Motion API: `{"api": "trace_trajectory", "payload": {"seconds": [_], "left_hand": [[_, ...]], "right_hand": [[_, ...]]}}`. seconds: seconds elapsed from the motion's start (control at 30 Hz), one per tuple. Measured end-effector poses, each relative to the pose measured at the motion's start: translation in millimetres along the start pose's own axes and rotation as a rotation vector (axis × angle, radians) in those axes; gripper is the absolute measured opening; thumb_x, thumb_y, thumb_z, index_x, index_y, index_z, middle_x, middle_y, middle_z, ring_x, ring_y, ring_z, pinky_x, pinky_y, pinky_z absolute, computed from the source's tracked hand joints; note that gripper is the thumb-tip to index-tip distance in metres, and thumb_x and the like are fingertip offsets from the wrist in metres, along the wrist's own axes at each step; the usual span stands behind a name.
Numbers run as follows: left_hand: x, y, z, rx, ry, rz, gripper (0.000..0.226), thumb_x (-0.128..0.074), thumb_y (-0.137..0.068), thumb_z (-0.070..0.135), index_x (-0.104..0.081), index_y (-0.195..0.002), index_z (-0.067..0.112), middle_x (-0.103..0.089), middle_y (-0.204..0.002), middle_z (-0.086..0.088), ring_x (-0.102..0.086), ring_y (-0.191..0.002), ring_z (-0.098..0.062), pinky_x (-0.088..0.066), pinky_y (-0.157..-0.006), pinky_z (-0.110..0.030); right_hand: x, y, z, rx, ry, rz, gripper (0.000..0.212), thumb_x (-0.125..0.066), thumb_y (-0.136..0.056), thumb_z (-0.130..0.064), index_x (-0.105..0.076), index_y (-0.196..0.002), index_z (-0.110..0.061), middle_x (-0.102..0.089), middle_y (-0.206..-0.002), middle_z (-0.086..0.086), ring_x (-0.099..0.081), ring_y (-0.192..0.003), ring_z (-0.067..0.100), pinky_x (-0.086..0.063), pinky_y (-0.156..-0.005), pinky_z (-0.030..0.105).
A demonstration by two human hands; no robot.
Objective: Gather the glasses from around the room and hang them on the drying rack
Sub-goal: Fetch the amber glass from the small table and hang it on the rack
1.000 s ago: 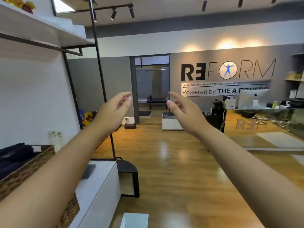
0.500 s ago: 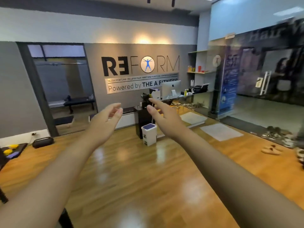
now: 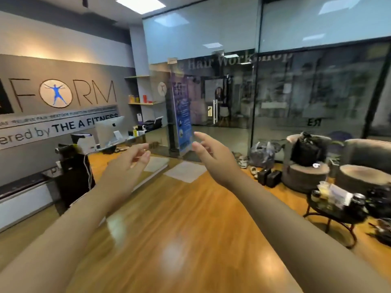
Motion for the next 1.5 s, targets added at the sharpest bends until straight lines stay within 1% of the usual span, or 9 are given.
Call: {"api": "trace_trajectory", "payload": {"seconds": [0.1,0.23,0.4,0.6,0.8,0.97,1.17,1.37,1.5], "left_hand": [[-57,-59,-8,-0.062,0.028,-0.056,0.047,-0.04,-0.103,0.054,-0.051,-0.144,0.034,-0.059,-0.128,0.016,-0.055,-0.115,-0.005,-0.046,-0.094,-0.03],[-149,-144,-17,-0.108,0.112,-0.125,0.046,-0.042,-0.103,0.053,-0.051,-0.144,0.035,-0.059,-0.123,0.018,-0.055,-0.107,0.0,-0.037,-0.081,-0.012],[-250,-246,-20,-0.116,0.23,-0.195,0.042,-0.045,-0.103,0.05,-0.052,-0.142,0.035,-0.061,-0.117,0.016,-0.058,-0.107,-0.003,-0.043,-0.084,-0.024],[-356,-349,1,-0.236,0.308,-0.26,0.042,-0.042,-0.103,0.054,-0.049,-0.142,0.04,-0.053,-0.106,0.032,-0.05,-0.098,0.016,-0.038,-0.075,-0.012],[-470,-431,36,-0.341,0.45,-0.393,0.041,-0.042,-0.104,0.055,-0.05,-0.142,0.042,-0.055,-0.111,0.03,-0.051,-0.1,0.013,-0.039,-0.077,-0.013],[-556,-490,73,-0.489,0.477,-0.55,0.043,-0.042,-0.104,0.052,-0.049,-0.144,0.037,-0.056,-0.117,0.022,-0.054,-0.104,0.0,-0.04,-0.08,-0.015],[-655,-548,115,-0.565,0.537,-0.671,0.047,-0.043,-0.105,0.049,-0.049,-0.148,0.03,-0.059,-0.126,0.013,-0.055,-0.11,-0.008,-0.041,-0.083,-0.022],[-755,-533,175,-0.635,0.653,-0.796,0.047,-0.044,-0.105,0.05,-0.048,-0.148,0.033,-0.057,-0.124,0.016,-0.053,-0.11,-0.002,-0.038,-0.083,-0.015],[-828,-519,217,-0.67,0.696,-0.828,0.046,-0.044,-0.105,0.05,-0.048,-0.148,0.035,-0.056,-0.13,0.018,-0.052,-0.108,0.009,-0.037,-0.085,-0.012]], "right_hand": [[29,-26,51,-0.047,0.06,0.073,0.066,-0.04,-0.099,-0.071,-0.045,-0.156,-0.037,-0.064,-0.125,-0.009,-0.061,-0.111,0.008,-0.055,-0.096,0.041],[73,-71,130,-0.109,0.141,0.162,0.068,-0.038,-0.098,-0.073,-0.044,-0.156,-0.039,-0.064,-0.127,-0.01,-0.06,-0.115,0.007,-0.053,-0.098,0.042],[125,-124,218,-0.205,0.224,0.235,0.068,-0.038,-0.099,-0.071,-0.043,-0.157,-0.036,-0.064,-0.125,-0.009,-0.061,-0.112,0.006,-0.054,-0.097,0.039],[182,-174,296,-0.272,0.353,0.333,0.069,-0.036,-0.098,-0.071,-0.044,-0.157,-0.035,-0.063,-0.119,-0.015,-0.055,-0.106,-0.011,-0.042,-0.08,0.012],[228,-205,379,-0.41,0.413,0.43,0.07,-0.036,-0.093,-0.08,-0.043,-0.153,-0.044,-0.066,-0.127,-0.011,-0.061,-0.116,0.007,-0.055,-0.101,0.044],[273,-230,436,-0.544,0.566,0.495,0.079,-0.033,-0.088,-0.085,-0.04,-0.156,-0.043,-0.063,-0.135,-0.007,-0.058,-0.117,0.009,-0.049,-0.091,0.028],[324,-229,485,-0.674,0.633,0.633,0.077,-0.034,-0.087,-0.085,-0.037,-0.154,-0.048,-0.06,-0.145,-0.003,-0.058,-0.126,0.02,-0.055,-0.103,0.05],[373,-180,540,-0.761,0.738,0.745,0.061,-0.048,-0.1,-0.067,-0.043,-0.156,-0.042,-0.058,-0.151,-0.006,-0.056,-0.133,0.019,-0.047,-0.091,0.031],[416,-149,599,-0.815,0.704,0.778,0.061,-0.053,-0.1,-0.065,-0.042,-0.156,-0.046,-0.052,-0.158,-0.007,-0.05,-0.142,0.02,-0.048,-0.104,0.041]]}}
Point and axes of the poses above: each hand's wrist, its own y-axis away from the middle knuckle, its own x-axis out of the back of the hand, z = x × y, the point moved 9 cm from there along -y, towards the middle knuckle
